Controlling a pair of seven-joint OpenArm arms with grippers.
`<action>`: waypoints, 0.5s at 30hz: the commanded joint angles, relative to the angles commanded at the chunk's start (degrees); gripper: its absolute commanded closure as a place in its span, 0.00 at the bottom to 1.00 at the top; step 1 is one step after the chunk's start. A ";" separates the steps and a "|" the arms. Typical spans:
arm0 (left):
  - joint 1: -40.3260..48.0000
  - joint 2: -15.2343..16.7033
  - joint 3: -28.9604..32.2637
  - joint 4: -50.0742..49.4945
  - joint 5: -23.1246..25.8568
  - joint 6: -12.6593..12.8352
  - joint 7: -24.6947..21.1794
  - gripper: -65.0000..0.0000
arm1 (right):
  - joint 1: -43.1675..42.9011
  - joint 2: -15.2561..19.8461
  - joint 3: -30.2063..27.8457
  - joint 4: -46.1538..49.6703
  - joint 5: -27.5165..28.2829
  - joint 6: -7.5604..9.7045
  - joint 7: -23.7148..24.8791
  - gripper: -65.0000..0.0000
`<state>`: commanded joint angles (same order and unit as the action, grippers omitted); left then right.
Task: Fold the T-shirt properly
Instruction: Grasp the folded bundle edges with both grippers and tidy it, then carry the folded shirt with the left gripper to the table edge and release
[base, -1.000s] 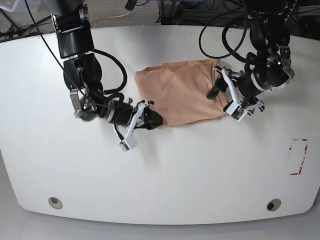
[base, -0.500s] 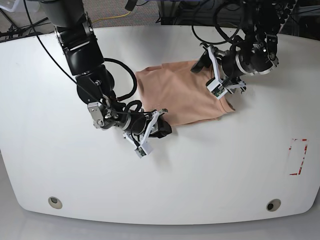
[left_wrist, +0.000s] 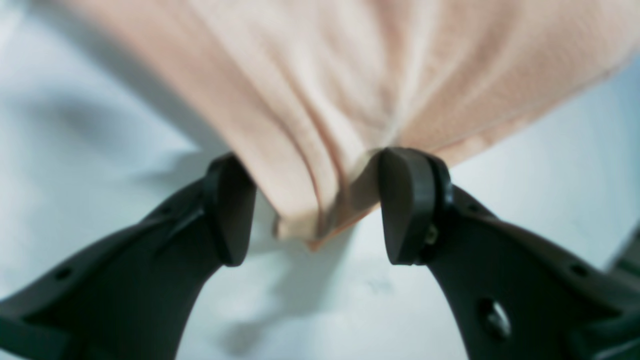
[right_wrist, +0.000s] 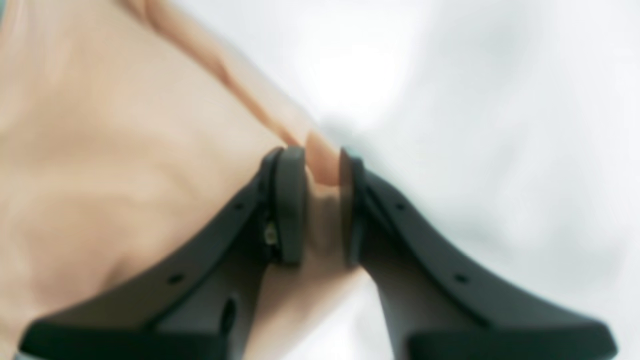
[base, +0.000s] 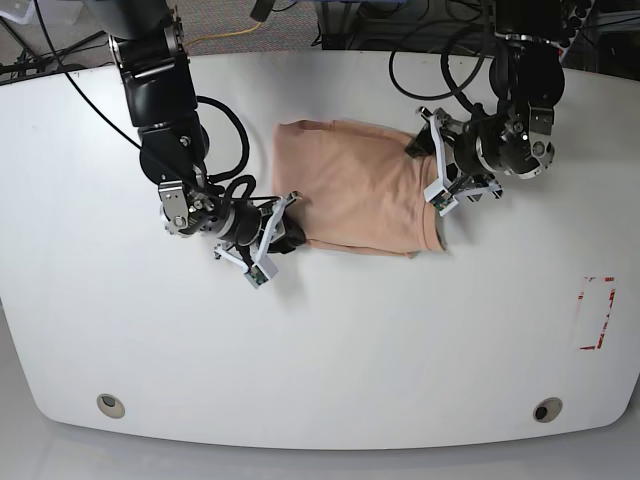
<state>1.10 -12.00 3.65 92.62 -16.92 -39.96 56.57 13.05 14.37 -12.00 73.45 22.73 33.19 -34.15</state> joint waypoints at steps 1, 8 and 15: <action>-1.05 -0.53 1.05 -1.41 1.41 0.00 -1.14 0.45 | -1.32 0.44 0.00 1.76 0.18 0.09 -0.09 0.84; -7.38 -0.79 4.13 -6.51 6.15 0.09 -3.78 0.45 | -10.02 1.49 0.09 14.07 -0.09 0.00 -0.26 0.84; -11.43 -4.84 3.87 -1.58 6.07 0.09 -3.60 0.45 | -12.92 1.05 0.35 24.00 0.00 0.09 -7.74 0.84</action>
<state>-10.33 -16.84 7.52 91.03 -10.86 -39.87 52.97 0.13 15.43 -11.65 97.45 22.73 33.27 -41.89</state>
